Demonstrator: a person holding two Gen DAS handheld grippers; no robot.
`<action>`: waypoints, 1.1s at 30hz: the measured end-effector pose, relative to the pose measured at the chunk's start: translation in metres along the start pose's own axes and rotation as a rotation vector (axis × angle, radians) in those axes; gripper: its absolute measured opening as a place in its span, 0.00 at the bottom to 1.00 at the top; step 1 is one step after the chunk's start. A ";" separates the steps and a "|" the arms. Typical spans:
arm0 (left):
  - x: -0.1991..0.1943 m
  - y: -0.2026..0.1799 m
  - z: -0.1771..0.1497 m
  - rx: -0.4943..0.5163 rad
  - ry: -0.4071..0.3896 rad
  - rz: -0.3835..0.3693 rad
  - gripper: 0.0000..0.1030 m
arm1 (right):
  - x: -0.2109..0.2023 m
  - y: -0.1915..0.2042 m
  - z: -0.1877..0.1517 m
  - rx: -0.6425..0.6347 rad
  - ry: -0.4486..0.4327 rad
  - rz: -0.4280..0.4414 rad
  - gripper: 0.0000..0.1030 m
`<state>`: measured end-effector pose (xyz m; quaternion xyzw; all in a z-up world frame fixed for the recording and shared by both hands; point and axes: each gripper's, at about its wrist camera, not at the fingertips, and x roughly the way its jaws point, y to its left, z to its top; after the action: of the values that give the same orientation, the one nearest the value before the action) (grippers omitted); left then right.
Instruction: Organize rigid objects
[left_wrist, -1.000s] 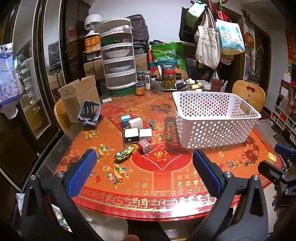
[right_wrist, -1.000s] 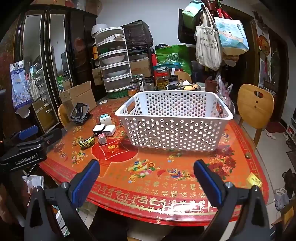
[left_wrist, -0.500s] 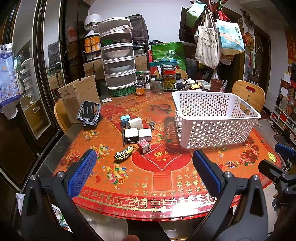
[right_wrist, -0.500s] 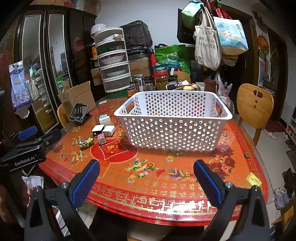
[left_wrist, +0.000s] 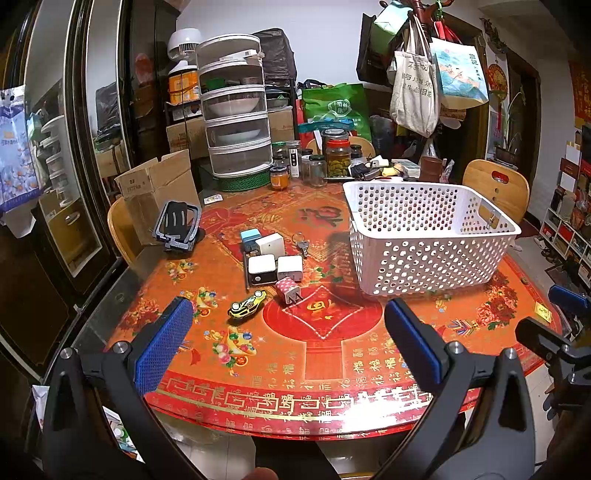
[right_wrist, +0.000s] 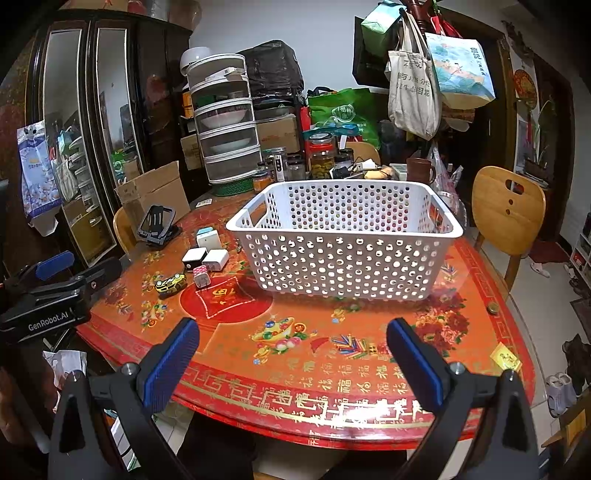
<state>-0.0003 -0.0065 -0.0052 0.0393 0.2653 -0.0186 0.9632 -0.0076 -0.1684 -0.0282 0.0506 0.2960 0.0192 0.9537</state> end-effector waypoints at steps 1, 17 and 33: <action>0.000 0.000 0.000 0.000 0.000 0.000 0.99 | 0.000 0.000 0.000 0.000 0.001 -0.001 0.98; 0.000 -0.001 0.000 0.000 0.003 0.000 0.99 | 0.001 -0.001 -0.001 0.001 0.003 -0.002 0.98; 0.000 -0.002 -0.002 0.000 0.005 -0.003 0.99 | 0.002 -0.001 -0.002 0.000 0.004 -0.003 0.98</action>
<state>-0.0009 -0.0083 -0.0069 0.0392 0.2678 -0.0200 0.9625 -0.0070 -0.1694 -0.0308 0.0500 0.2981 0.0178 0.9531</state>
